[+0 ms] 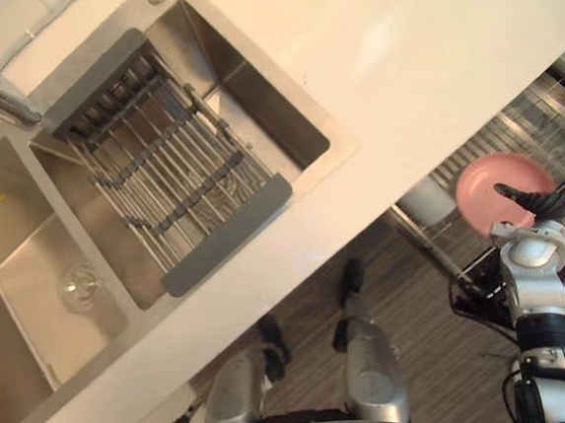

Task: Walk over to the sink, pick up the cup, carry it to the dishwasher, place the cup inside the dishwasher, then close the dishwasher door

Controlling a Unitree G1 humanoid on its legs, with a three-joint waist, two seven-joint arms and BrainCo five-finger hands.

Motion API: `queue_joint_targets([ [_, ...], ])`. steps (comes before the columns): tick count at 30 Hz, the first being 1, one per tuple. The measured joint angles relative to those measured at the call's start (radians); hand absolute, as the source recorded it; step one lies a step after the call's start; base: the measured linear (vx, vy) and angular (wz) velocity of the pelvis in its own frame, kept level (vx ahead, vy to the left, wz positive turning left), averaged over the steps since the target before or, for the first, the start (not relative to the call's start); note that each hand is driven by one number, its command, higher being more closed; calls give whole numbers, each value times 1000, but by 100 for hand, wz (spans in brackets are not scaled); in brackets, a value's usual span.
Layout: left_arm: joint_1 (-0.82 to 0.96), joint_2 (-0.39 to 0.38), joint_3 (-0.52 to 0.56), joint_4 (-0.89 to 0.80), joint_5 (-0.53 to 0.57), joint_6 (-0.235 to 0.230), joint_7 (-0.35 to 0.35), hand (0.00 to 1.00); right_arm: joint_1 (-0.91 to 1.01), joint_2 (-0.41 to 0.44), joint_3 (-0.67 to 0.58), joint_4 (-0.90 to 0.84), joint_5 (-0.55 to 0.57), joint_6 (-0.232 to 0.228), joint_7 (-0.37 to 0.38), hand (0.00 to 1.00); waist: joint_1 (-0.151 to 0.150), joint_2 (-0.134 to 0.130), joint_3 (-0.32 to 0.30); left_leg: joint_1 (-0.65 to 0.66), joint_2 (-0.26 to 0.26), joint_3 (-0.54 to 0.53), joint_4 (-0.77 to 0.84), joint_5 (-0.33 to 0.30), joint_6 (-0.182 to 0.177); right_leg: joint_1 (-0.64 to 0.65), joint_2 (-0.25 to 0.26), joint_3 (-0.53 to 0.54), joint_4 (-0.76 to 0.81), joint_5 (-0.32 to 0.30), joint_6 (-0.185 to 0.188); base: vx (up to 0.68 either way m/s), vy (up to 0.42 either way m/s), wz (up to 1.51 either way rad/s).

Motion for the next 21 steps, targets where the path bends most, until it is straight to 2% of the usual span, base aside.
queue_joint_targets([
  [2,33,1,31,0,33,19,-5,0,-1,-12,-55,-19,23,-2,0,0,0,-36,-27,40,24,24,6,-11,-12,36,20,3,0,-8,-5,65,-26,-16],
  [7,52,0,74,-13,65,58,3,0,49,-114,-178,-52,69,30,38,0,-15,-84,-104,105,64,83,7,-31,-32,76,57,28,-2,-26,-13,34,-11,-25],
  [8,52,2,80,-23,64,65,3,0,71,-140,-217,-48,112,45,71,0,-35,-95,-122,112,69,88,5,-31,-33,80,61,28,-7,-31,-14,-10,-13,-15],
  [10,59,-1,113,-19,60,70,3,0,108,-175,-264,-11,178,61,130,0,-53,-112,-155,122,78,115,-13,-37,-38,79,82,43,-8,-43,-9,-21,-36,-31],
  [13,109,-2,133,-5,60,107,2,0,163,-217,-354,150,293,80,228,0,-64,-132,-229,135,104,164,-20,-48,-51,64,106,49,-8,-54,-21,29,-18,-45],
  [14,120,-1,144,10,62,110,1,0,179,-218,-385,204,361,82,270,0,-72,-136,-246,142,113,175,-23,-46,-60,64,116,49,-8,-54,-27,42,-17,-34],
  [17,126,-2,147,36,70,111,1,0,217,-199,-396,261,454,81,338,0,-82,-135,-261,150,125,191,-24,-41,-73,60,127,53,-8,-55,-38,10,13,-21],
  [18,124,-3,146,36,94,110,2,0,225,-148,-416,266,498,79,375,0,-82,-133,-262,156,129,200,-26,-38,-77,60,130,53,-8,-58,-42,-33,50,-16],
  [20,120,-2,137,32,106,110,5,0,232,-82,-419,266,527,77,405,0,-79,-130,-263,159,131,210,-25,-37,-80,58,131,49,-8,-63,-49,-54,55,-16],
  [21,113,-3,125,27,106,108,11,0,240,-21,-419,266,538,77,430,0,-73,-123,-264,159,132,214,-25,-35,-82,56,130,44,-8,-64,-49,-63,61,-11],
])
